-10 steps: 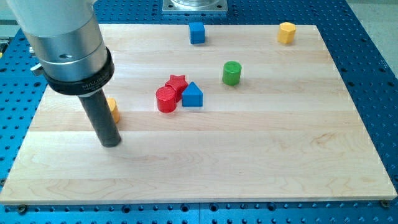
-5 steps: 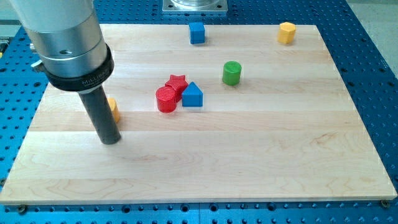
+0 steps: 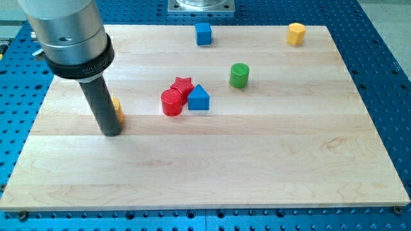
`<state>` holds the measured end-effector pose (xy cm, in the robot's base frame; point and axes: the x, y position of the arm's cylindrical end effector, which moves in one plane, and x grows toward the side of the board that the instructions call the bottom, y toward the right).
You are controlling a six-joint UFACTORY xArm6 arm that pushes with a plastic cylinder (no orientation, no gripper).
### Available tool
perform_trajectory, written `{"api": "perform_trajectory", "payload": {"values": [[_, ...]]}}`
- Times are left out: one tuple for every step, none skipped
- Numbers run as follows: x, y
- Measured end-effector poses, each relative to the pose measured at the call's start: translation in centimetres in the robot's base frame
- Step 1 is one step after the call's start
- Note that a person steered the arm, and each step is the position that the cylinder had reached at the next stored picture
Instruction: Slide the yellow heart to the left center
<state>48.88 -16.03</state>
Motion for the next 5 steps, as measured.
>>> {"api": "perform_trajectory", "payload": {"values": [[-1.2, 1.6], [-2.9, 1.8], [-4.2, 2.3], [-5.3, 2.1], [-5.3, -4.6]]}}
